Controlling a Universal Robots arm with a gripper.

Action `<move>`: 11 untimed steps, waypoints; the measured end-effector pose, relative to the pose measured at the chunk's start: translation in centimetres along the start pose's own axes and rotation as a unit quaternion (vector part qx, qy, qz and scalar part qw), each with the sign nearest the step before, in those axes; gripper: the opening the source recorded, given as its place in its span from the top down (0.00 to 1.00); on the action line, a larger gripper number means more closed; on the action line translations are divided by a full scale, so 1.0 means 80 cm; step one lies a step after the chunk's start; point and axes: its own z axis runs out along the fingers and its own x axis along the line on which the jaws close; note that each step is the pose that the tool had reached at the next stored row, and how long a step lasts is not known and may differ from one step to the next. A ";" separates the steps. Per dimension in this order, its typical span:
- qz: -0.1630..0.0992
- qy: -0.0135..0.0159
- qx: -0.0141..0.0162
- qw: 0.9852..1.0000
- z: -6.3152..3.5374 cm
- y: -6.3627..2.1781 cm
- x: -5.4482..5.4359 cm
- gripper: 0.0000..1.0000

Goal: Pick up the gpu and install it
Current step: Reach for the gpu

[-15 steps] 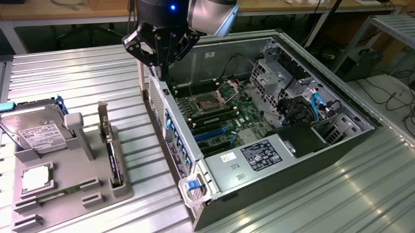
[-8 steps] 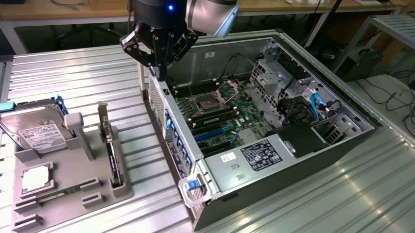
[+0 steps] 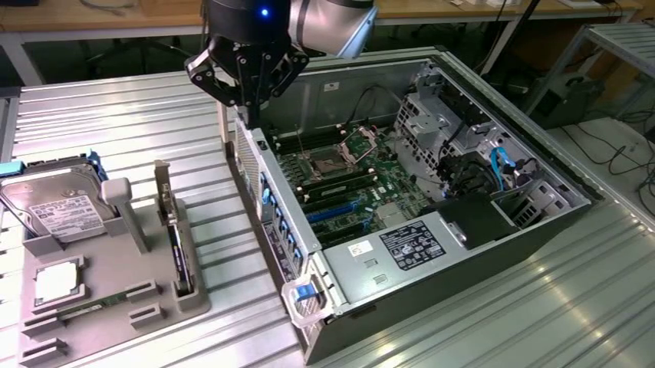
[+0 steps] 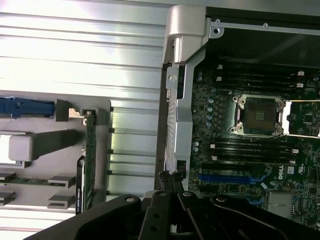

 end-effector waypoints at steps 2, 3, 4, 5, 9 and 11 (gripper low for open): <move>0.000 0.000 0.000 1.000 0.000 0.000 0.001 0.89; 0.000 0.000 0.000 1.000 0.000 0.000 0.002 0.89; 0.000 0.000 0.000 1.000 0.000 0.000 0.003 0.89; 0.000 0.000 0.000 1.000 0.000 0.000 0.003 0.89; 0.000 0.000 0.000 1.000 0.000 -0.001 0.005 0.89; 0.000 0.000 0.000 1.000 0.000 -0.001 0.006 0.89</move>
